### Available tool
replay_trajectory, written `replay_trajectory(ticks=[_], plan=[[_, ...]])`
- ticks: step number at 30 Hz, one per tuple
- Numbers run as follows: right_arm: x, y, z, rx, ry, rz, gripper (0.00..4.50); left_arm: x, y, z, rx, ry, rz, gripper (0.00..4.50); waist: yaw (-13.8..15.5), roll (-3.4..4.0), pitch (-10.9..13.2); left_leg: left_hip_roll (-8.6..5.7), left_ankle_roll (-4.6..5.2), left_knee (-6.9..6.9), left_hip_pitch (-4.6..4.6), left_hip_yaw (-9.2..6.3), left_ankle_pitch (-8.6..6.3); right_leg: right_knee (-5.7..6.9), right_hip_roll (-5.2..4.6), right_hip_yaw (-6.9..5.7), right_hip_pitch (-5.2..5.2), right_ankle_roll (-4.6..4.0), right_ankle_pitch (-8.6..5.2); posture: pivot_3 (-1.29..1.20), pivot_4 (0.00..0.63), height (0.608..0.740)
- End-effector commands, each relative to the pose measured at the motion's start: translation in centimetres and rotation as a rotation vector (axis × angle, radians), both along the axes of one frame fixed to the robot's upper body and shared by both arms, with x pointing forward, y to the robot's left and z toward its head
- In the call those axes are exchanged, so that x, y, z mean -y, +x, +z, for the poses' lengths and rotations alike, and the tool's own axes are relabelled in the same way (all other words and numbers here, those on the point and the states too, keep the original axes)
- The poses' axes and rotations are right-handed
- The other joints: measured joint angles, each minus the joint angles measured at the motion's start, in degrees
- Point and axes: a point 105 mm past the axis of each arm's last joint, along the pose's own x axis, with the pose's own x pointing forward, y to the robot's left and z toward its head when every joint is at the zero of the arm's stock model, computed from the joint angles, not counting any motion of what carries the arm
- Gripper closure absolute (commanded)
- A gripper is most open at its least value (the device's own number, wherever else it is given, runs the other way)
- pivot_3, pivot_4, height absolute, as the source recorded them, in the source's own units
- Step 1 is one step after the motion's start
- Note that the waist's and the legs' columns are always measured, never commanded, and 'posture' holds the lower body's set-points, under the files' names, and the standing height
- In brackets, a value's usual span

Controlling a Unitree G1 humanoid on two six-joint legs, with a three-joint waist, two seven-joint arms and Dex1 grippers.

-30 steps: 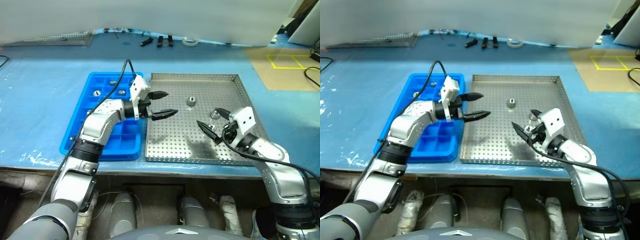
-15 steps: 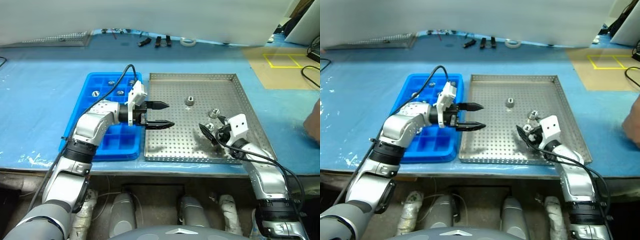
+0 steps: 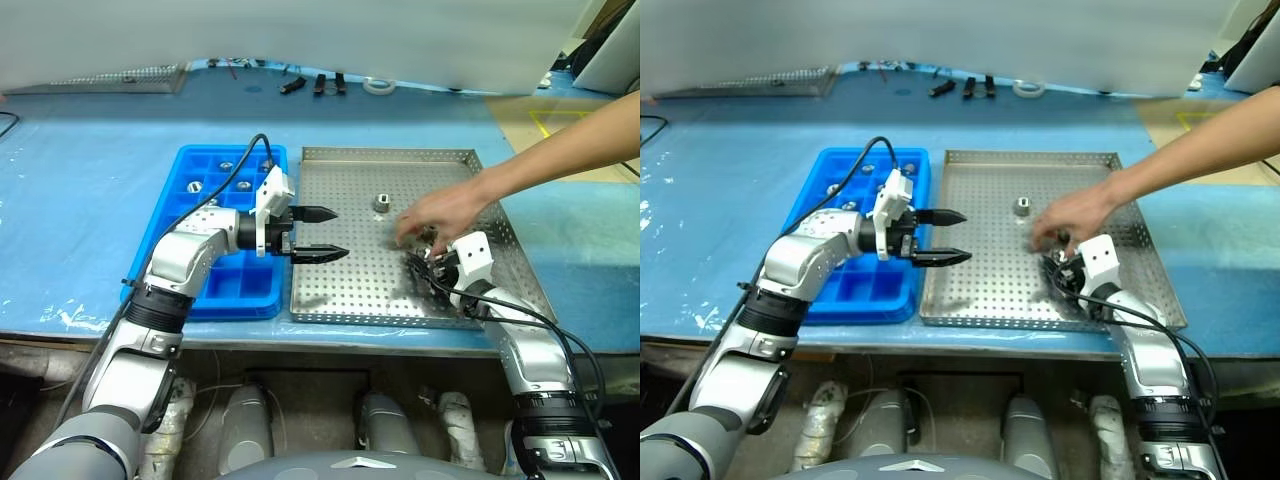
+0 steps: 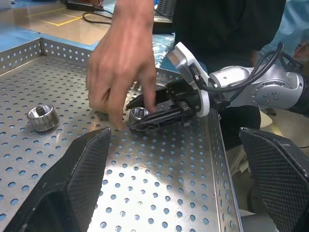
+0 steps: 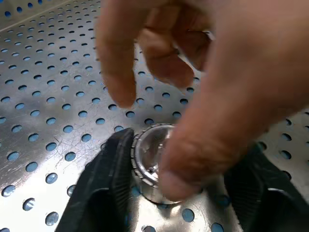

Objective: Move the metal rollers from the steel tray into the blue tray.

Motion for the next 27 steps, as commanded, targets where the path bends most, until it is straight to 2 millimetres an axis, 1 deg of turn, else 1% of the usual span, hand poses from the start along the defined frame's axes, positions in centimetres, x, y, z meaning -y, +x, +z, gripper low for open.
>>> replay_trajectory(ticks=[1, 13, 19, 21, 22, 25, 27], plan=[[0.0, -0.2, -0.4, -0.022, 0.001, 0.001, 2.88, 0.0, -0.2, 0.8, 0.043, -0.005, -0.003, 0.00, 0.0, 0.00, 0.0, 0.00, 0.00, 0.00, 0.00, 0.00, 0.00, 0.00, 0.00, 0.00, 0.00, 0.00, 0.00, -0.17, 0.150, 0.740], [-0.4, -0.6, -0.6, -0.038, 0.022, 0.025, 2.88, -0.3, -0.1, 0.7, 0.049, 0.001, 0.013, 0.00, -0.1, 0.00, 0.0, 0.01, 0.00, -0.02, 0.03, 0.00, 0.00, 0.00, 0.01, 0.01, 0.00, 0.00, 0.00, -0.16, 0.150, 0.740], [-0.6, -0.5, -0.1, -0.016, 0.028, 0.028, 2.88, -0.4, -0.1, 0.8, 0.049, 0.001, 0.017, 0.00, -0.1, 0.00, 0.0, 0.01, 0.00, -0.04, 0.04, 0.00, 0.00, -0.01, 0.01, 0.02, 0.00, 0.00, -0.01, -0.16, 0.150, 0.740], [-0.9, -0.4, 0.5, 0.007, 0.042, 0.041, 2.88, -0.6, -0.1, 0.8, 0.051, 0.001, 0.022, 0.00, -0.1, 0.00, 0.0, 0.02, -0.01, -0.06, 0.04, 0.00, 0.00, -0.02, 0.02, 0.02, -0.01, 0.00, -0.01, -0.16, 0.150, 0.740], [-1.2, -0.4, 1.2, 0.023, 0.063, 0.055, 2.88, -0.6, 0.0, 1.0, 0.056, -0.001, 0.027, 0.00, -0.1, 0.00, 0.0, 0.02, -0.01, -0.07, 0.04, 0.01, 0.00, -0.03, 0.02, 0.02, -0.01, 0.00, -0.01, -0.16, 0.150, 0.740], [-3.6, -0.3, 5.0, 0.113, 0.136, 0.172, 2.88, -1.7, 0.3, 1.8, 0.072, 0.001, 0.062, 0.00, -0.2, 0.01, 0.0, 0.01, -0.01, -0.09, -0.02, 0.01, 0.00, -0.02, 0.02, 0.03, -0.10, 0.00, -0.01, -0.15, 0.150, 0.740], [-4.8, -0.3, 7.0, 0.149, 0.162, 0.237, 2.88, -2.5, 0.2, 2.0, 0.074, 0.010, 0.078, 0.00, -0.4, 0.02, 0.0, 0.01, -0.01, -0.09, -0.05, 0.01, 0.00, 0.00, 0.04, 0.07, -0.17, -0.01, 0.00, -0.13, 0.150, 0.740]])
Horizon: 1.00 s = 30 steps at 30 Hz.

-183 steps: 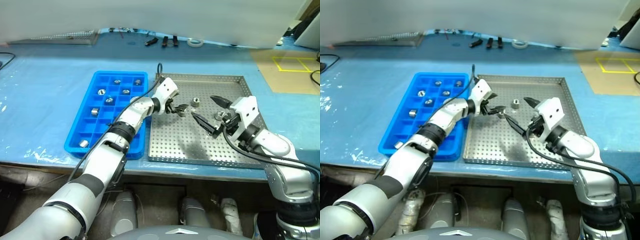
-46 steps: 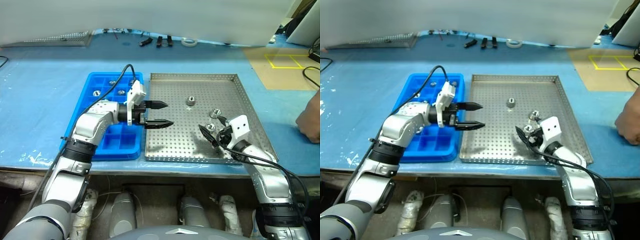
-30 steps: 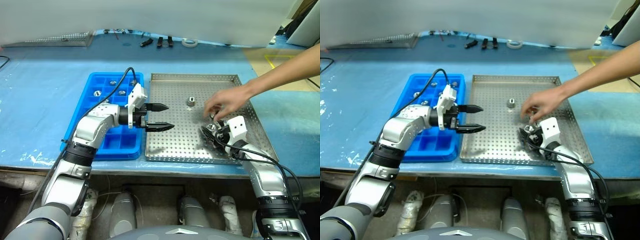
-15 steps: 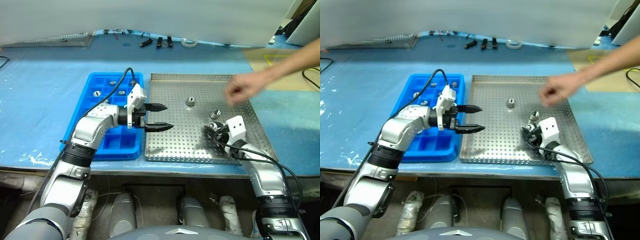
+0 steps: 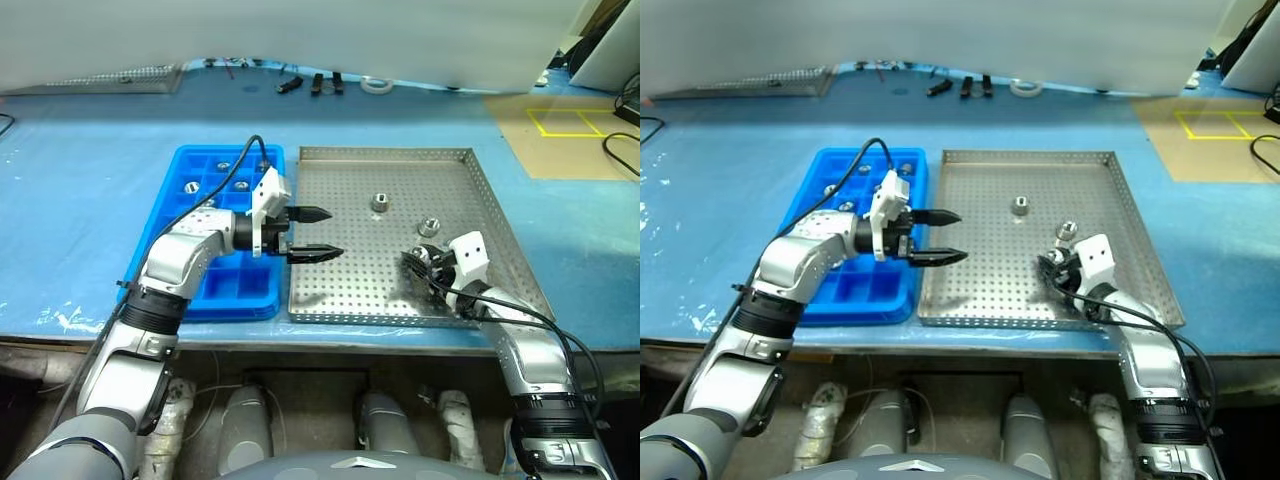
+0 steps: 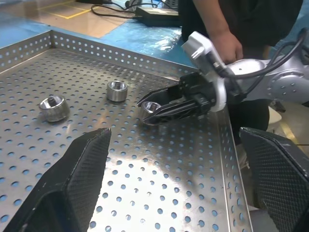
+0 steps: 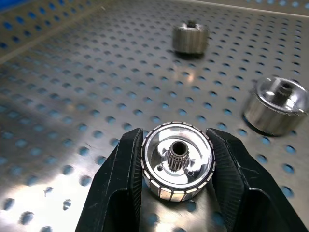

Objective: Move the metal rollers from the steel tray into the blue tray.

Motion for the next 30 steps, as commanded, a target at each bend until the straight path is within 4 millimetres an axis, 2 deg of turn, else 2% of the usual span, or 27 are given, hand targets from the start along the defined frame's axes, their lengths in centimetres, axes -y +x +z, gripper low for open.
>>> replay_trajectory(ticks=[1, 3, 6, 10, 14, 18, 22, 26, 30], plan=[[-3.1, 0.1, 6.1, 0.161, 0.060, 0.157, 2.88, -1.6, -0.3, 1.9, 0.063, -0.016, 0.030, 0.00, -0.1, 0.01, 0.0, 0.00, -0.01, -0.01, 0.02, 0.00, 0.00, 0.01, 0.01, 0.02, -0.01, 0.00, 0.00, -0.11, 0.150, 0.740], [-4.9, 0.1, 7.8, 0.189, 0.055, 0.260, 2.88, -2.9, -0.4, 1.8, 0.061, -0.007, 0.080, 0.00, 0.0, 0.03, 0.0, 0.05, -0.02, -0.04, 0.06, 0.00, 0.01, 0.04, 0.01, 0.02, -0.01, 0.00, 0.00, -0.06, 0.150, 0.740], [-7.1, 0.3, 8.8, 0.201, 0.050, 0.368, 2.88, -4.7, -0.4, 1.5, 0.060, -0.001, 0.177, 0.00, 0.7, 0.02, 0.0, 0.13, -0.06, -0.15, 0.09, 0.00, 0.04, 0.03, 0.01, -0.06, 0.01, -0.12, -0.07, 0.02, 0.150, 0.740], [-10.1, 1.0, 9.1, 0.201, 0.047, 0.494, 2.88, -8.0, -0.6, 0.4, 0.066, 0.036, 0.357, 0.00, 2.0, 0.02, 0.0, 0.24, -0.08, -0.18, 0.00, 0.00, 0.04, 0.02, 0.03, -0.18, -0.05, -0.20, -0.13, 0.16, 0.150, 0.740], [-13.3, 1.9, 8.9, 0.194, 0.034, 0.628, 2.88, -11.0, -2.7, -0.1, 0.040, 0.023, 0.505, 0.00, 3.5, -0.01, 0.0, 0.33, -0.13, -0.21, -0.16, -0.03, 0.06, 0.04, 0.04, -0.32, -0.14, -0.26, -0.17, 0.27, 0.150, 0.740], [-16.0, 2.0, 8.8, 0.191, 0.039, 0.745, 2.88, -12.3, -4.9, -0.2, 0.022, 0.014, 0.584, 0.00, 5.6, -0.04, 0.0, 0.37, -0.15, -0.21, -0.32, -0.10, 0.07, 0.05, 0.06, -0.41, -0.27, -0.30, -0.19, 0.38, 0.150, 0.740], [-18.7, 2.7, 8.7, 0.204, 0.039, 0.794, 2.88, -12.9, -5.8, -0.3, 0.023, 0.011, 0.657, 0.00, 7.6, -0.03, 0.0, 0.39, -0.17, -0.23, -0.32, -0.16, 0.08, 0.09, 0.06, -0.46, -0.26, -0.32, -0.21, 0.44, 0.150, 0.740], [-20.0, 4.8, 7.9, 0.212, -0.013, 0.733, 2.88, -12.3, -6.4, -0.1, 0.021, -0.002, 0.661, 0.00, 9.8, -0.03, 0.0, 0.38, -0.19, -0.23, -0.32, -0.22, 0.08, 0.19, 0.04, -0.44, -0.25, -0.32, -0.21, 0.45, 0.150, 0.740], [-20.5, 5.8, 7.4, 0.210, -0.042, 0.711, 2.88, -11.8, -6.6, 0.1, 0.010, -0.017, 0.642, 0.00, 10.3, -0.03, 0.0, 0.39, -0.24, -0.23, -0.33, -0.26, 0.11, 0.22, 0.03, -0.39, -0.23, -0.32, -0.21, 0.45, 0.150, 0.740]])
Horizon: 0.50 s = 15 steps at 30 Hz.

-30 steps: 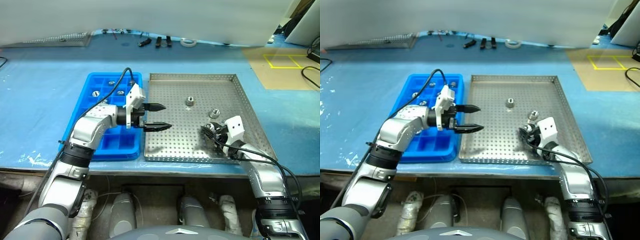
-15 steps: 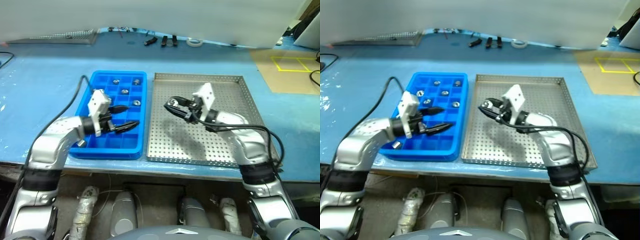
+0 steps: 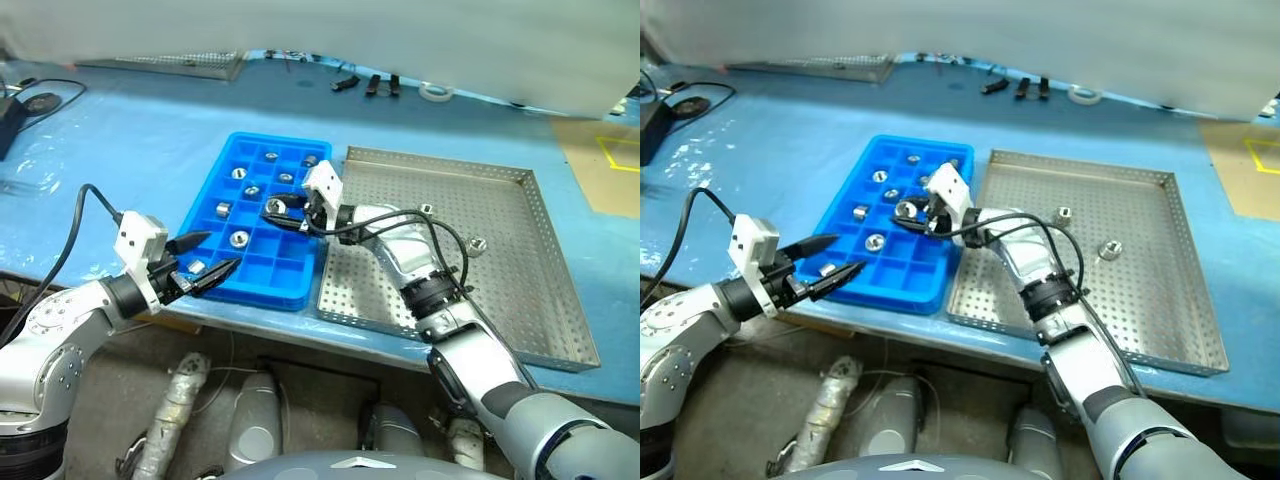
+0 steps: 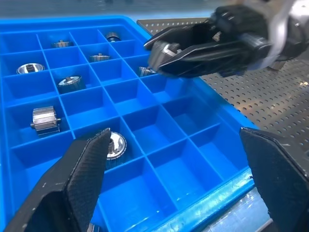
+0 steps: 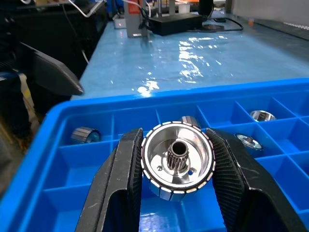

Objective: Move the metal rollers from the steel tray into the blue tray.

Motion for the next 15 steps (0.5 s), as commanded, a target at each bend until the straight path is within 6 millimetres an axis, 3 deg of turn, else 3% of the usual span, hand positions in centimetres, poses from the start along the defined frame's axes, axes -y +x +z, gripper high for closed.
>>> replay_trajectory(ticks=[1, 6, 15], plan=[[-0.6, 0.7, 0.8, 0.055, 0.003, -0.009, 2.88, 0.7, -0.4, 1.3, 0.041, -0.016, -0.031, 0.00, 0.0, 0.00, 0.0, 0.00, -0.02, 0.00, 0.00, 0.00, 0.01, 0.02, 0.01, 0.00, -0.02, 0.00, 0.00, 0.44, 0.150, 0.740], [-0.9, 1.6, -1.0, 0.049, -0.050, -0.045, 2.88, 1.3, 0.4, 1.5, 0.048, -0.008, -0.061, 0.00, -0.3, 0.00, 0.0, 0.07, -0.12, 0.00, -0.11, -0.02, 0.08, 0.05, 0.18, -0.02, -0.22, -0.01, 0.00, 0.44, 0.150, 0.740], [-2.4, 2.5, -1.2, 0.052, -0.038, -0.101, 2.88, 2.4, 0.6, 1.9, 0.044, -0.019, -0.121, 0.00, -0.8, 0.00, 0.0, 0.11, -0.17, 0.04, -0.09, -0.02, 0.11, 0.22, 0.24, 0.00, -0.29, -0.04, -0.01, 0.40, 0.150, 0.740]])
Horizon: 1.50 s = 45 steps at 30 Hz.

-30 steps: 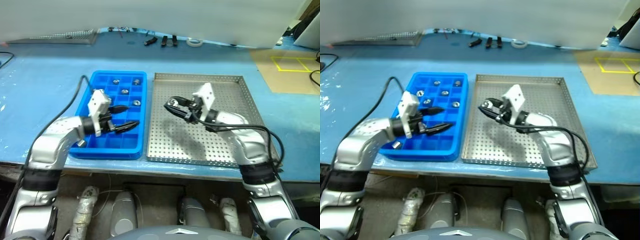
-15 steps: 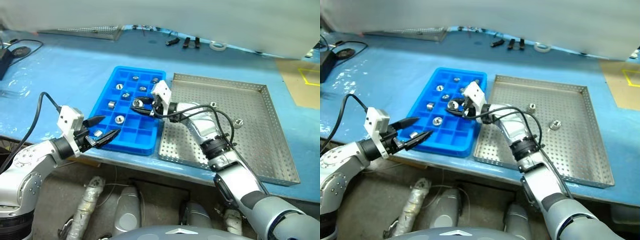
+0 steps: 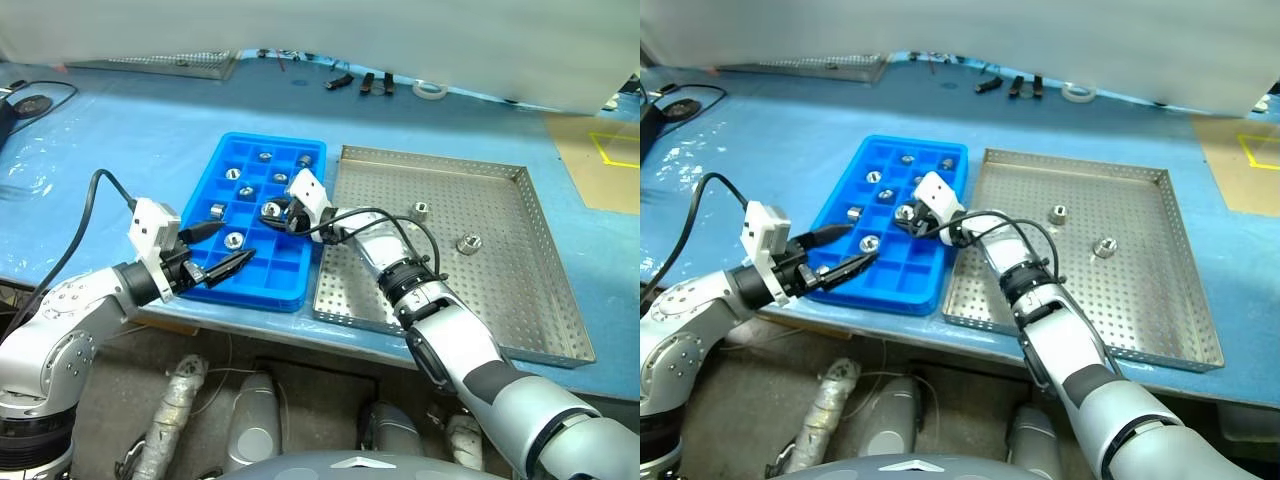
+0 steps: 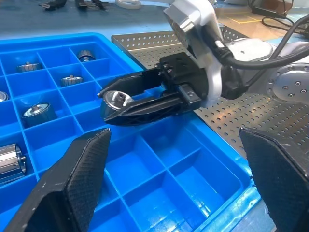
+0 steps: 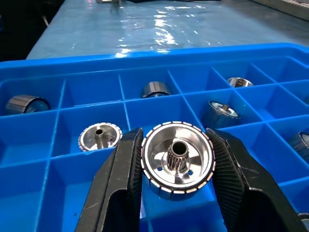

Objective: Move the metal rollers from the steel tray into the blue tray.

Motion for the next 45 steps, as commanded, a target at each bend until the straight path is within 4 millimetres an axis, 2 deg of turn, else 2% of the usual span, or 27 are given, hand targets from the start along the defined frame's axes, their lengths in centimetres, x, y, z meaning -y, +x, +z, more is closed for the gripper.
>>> replay_trajectory(ticks=[1, 3, 4, 5, 10, 11, 18, 22, 26, 27, 29, 35, 40, 45], plan=[[-0.7, 0.4, 1.2, 0.029, 0.031, -0.017, 2.88, 0.7, -0.2, 0.7, 0.022, 0.000, -0.047, 0.00, 0.0, 0.00, 0.0, 0.00, 0.00, 0.02, 0.00, 0.00, 0.00, 0.04, 0.00, 0.01, -0.02, 0.00, 0.00, 0.40, 0.150, 0.740], [-0.8, 0.5, 1.1, 0.021, 0.033, -0.021, 2.88, 0.8, -0.1, 0.7, 0.020, 0.002, -0.051, 0.00, -0.1, 0.00, 0.0, 0.00, 0.00, 0.04, 0.00, 0.00, 0.00, 0.14, -0.01, 0.02, -0.05, -0.01, -0.01, 0.39, 0.150, 0.740], [-0.8, 0.5, 1.1, 0.017, 0.034, -0.021, 2.15, 0.8, -0.1, 0.7, 0.020, 0.001, -0.052, 0.00, 0.0, 0.00, 0.0, 0.00, -0.01, 0.04, 0.00, 0.00, 0.00, 0.18, -0.01, 0.02, -0.07, -0.02, -0.01, 0.39, 0.150, 0.740], [-0.8, 0.5, 1.1, 0.018, 0.038, -0.023, 1.94, 0.9, -0.1, 0.7, 0.019, 0.001, -0.054, 0.00, 0.0, 0.00, 0.0, 0.00, -0.01, 0.04, 0.00, 0.00, 0.01, 0.22, -0.01, 0.01, -0.08, -0.03, -0.02, 0.39, 0.150, 0.740], [0.2, 1.2, 1.8, 0.016, 0.065, -0.049, 0.16, 0.9, 0.3, 0.7, 0.018, -0.001, -0.066, 0.00, 0.0, 0.00, 0.0, 0.00, -0.07, 0.07, 0.00, -0.01, 0.04, 0.47, -0.01, 0.04, -0.19, -0.05, -0.03, 0.36, 0.150, 0.740], [0.4, 1.3, 1.9, 0.016, 0.069, -0.057, 0.03, 0.9, 0.4, 0.7, 0.018, -0.001, -0.070, 0.00, -0.1, 0.00, 0.0, 0.00, -0.09, 0.07, 0.00, -0.01, 0.05, 0.50, -0.01, 0.05, -0.21, -0.06, -0.04, 0.34, 0.150, 0.740], [3.0, 2.8, 4.7, 0.084, 0.131, -0.166, 0.03, 2.3, 1.8, 0.8, 0.032, -0.018, -0.139, 0.00, -0.8, 0.00, 0.0, 0.00, -0.19, 0.16, 0.01, -0.02, 0.12, 0.58, 0.00, 0.08, -0.22, -0.08, -0.02, 0.26, 0.150, 0.740], [7.2, 2.9, 6.6, 0.146, 0.167, -0.270, 0.03, 3.2, 3.0, 0.8, 0.032, -0.025, -0.187, 0.00, -1.5, -0.02, 0.0, -0.01, -0.26, 0.19, -0.03, -0.02, 0.17, 0.54, 0.10, 0.06, -0.20, -0.07, -0.02, 0.15, 0.150, 0.740], [12.9, 0.9, 8.0, 0.218, 0.165, -0.404, 0.03, 4.9, 4.3, 0.5, 0.030, -0.025, -0.260, 0.00, -1.9, -0.05, 0.0, -0.02, -0.45, 0.25, -0.01, -0.02, 0.30, 0.42, 0.18, 0.13, -0.08, 0.02, 0.03, 0.07, 0.150, 0.740], [14.6, 0.4, 7.9, 0.222, 0.151, -0.454, 0.03, 5.4, 4.5, 0.6, 0.033, -0.026, -0.281, 0.00, -1.9, -0.05, 0.0, -0.02, -0.46, 0.25, 0.00, -0.02, 0.30, 0.41, 0.20, 0.15, -0.08, 0.11, 0.08, 0.05, 0.150, 0.740], [18.0, -0.7, 7.1, 0.211, 0.129, -0.560, 0.03, 6.2, 5.1, 0.7, 0.034, -0.029, -0.322, 0.00, -4.4, -0.06, 0.0, 0.00, -0.51, 0.24, 0.07, -0.02, 0.33, 0.46, 0.25, 0.21, -0.11, 0.13, 0.10, -0.02, 0.150, 0.740], [23.6, -3.2, 4.3, 0.133, 0.106, -0.768, 0.03, 7.6, 5.8, 0.5, 0.037, -0.017, -0.407, 0.00, -6.8, -0.05, 0.0, 0.12, -0.66, 0.12, 0.25, 0.00, 0.44, 0.43, 0.50, 0.40, -0.05, -0.07, 0.01, -0.09, 0.150, 0.740], [25.7, -4.3, 1.5, 0.064, 0.096, -0.869, 0.03, 8.1, 6.1, 0.5, 0.039, -0.014, -0.438, 0.00, -7.9, -0.05, 0.0, 0.15, -0.64, 0.12, 0.35, 0.05, 0.42, 0.44, 0.52, 0.43, -0.06, -0.16, 0.05, -0.12, 0.150, 0.740], [26.7, -4.8, -0.4, 0.018, 0.080, -0.910, 0.03, 8.2, 6.1, 0.5, 0.039, -0.010, -0.450, 0.00, -7.9, -0.04, 0.0, 0.16, -0.41, 0.16, 0.36, 0.10, 0.29, 0.43, 0.50, 0.46, -0.04, -0.18, 0.06, -0.12, 0.150, 0.740]])
